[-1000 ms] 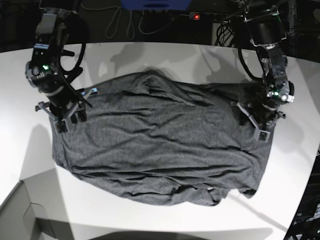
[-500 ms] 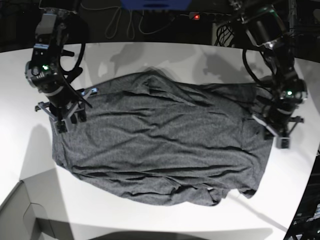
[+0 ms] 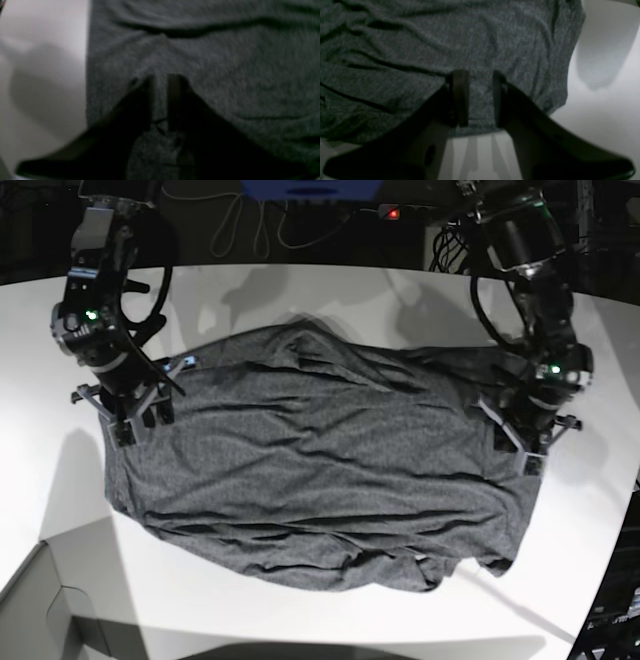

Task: Layout the t-shirt on the table in an organized manner, then fold the t-shirt properly
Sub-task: 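Hold the shirt edges with both grippers and adjust the grip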

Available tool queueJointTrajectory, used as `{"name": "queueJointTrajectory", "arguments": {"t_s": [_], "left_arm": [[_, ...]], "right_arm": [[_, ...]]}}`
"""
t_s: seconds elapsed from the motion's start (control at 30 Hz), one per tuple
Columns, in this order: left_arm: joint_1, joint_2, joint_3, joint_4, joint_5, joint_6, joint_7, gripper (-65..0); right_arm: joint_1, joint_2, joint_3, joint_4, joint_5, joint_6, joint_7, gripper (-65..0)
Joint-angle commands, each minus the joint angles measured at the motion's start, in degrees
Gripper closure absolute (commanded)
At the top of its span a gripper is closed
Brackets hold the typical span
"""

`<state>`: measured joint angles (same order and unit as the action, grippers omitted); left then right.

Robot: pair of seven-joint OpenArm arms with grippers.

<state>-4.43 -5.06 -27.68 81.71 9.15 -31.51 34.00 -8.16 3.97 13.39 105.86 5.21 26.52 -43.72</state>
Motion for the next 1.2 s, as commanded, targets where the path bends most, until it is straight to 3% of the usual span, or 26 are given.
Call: {"name": "queueJointTrajectory", "arguments": {"t_s": [0.0, 0.1, 0.57, 0.63, 0.7, 0.73, 0.93, 1.17], "left_arm": [[-0.8, -0.9, -0.1, 0.5, 0.2, 0.3, -1.5, -16.8], [-0.8, -1.1, -0.1, -0.3, 0.6, 0.3, -1.5, -20.4], [-1.1, -2.2, 0.1, -5.1, 0.8, 0.3, -1.5, -20.1], [-1.0, -2.2, -0.2, -5.2, 0.7, 0.3, -1.5, -15.2], [-1.0, -2.2, -0.2, -5.2, 0.7, 0.6, -1.5, -1.5], [-1.1, -2.3, -0.2, -5.3, 0.7, 0.7, -1.5, 0.0], [-1.1, -3.1, -1.0, -2.6, 0.2, 0.7, -1.5, 0.0], [-0.7, 0.4, -9.0, 10.0, 0.2, 0.2, -1.0, 0.0]], "right_arm": [[0.7, 0.5, 0.1, 1.1, 0.7, -0.3, 1.3, -16.9], [0.6, 0.5, 0.1, 1.2, 0.7, -0.3, 1.3, -16.9], [0.6, 0.5, 0.1, 1.2, 0.6, -0.3, 1.3, -16.9], [0.6, 0.5, 0.1, 1.2, 0.6, -0.3, 1.3, -16.9], [0.6, 0.5, 0.1, 1.2, 0.6, -0.3, 1.3, -16.9], [0.6, 0.5, 0.1, 1.2, 0.6, -0.3, 1.3, -16.9], [0.6, 0.5, 0.1, 1.2, 0.6, -0.3, 1.3, -16.9], [0.6, 0.6, 0.2, 1.2, 0.6, -0.3, 1.3, -17.0]]}}
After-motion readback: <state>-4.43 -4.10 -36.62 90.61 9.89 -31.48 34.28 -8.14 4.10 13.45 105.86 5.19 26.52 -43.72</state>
